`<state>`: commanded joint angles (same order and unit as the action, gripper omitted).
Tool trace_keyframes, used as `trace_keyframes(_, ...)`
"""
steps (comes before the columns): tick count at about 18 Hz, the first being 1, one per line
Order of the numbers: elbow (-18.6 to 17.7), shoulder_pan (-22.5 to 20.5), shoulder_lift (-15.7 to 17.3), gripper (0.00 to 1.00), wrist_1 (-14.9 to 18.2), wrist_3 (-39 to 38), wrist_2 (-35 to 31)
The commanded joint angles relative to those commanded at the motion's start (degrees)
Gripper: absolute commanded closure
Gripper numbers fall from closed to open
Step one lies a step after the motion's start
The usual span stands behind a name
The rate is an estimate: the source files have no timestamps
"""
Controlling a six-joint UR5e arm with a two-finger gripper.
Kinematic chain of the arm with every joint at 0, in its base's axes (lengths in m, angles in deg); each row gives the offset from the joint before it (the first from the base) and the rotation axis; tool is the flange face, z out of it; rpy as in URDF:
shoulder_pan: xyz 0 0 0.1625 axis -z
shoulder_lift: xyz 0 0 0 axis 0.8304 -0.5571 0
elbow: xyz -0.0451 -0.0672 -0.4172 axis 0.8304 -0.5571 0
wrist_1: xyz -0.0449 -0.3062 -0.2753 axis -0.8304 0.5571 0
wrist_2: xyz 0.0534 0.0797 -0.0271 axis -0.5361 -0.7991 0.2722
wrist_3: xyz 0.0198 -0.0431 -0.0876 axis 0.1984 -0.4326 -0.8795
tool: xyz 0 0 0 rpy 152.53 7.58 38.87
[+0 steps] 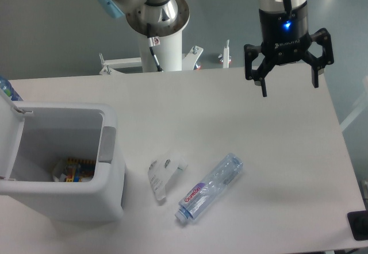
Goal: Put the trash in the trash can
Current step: 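Move the open gripper over the crumpled white tissue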
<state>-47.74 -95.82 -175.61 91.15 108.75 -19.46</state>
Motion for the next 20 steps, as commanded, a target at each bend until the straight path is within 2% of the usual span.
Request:
trace_keyframes(11, -2.10, 0.26, 0.09, 0.00, -0.61, -0.88, 0.44)
trace_keyframes(13, -4.73, 0.35, 0.17, 0.00, -2.27, -0.88, 0.44)
trace_keyframes(15, -8.86, 0.61, 1.22, 0.00, -7.00, -2.10, 0.44)
trace_keyframes(16, -10.53, 0.70, 1.49, 0.00, -7.90, -3.41, 0.53)
trace_keyframes(20, -14.67, 2.71, 1.41, 0.00, -7.73, -3.95, 1.84)
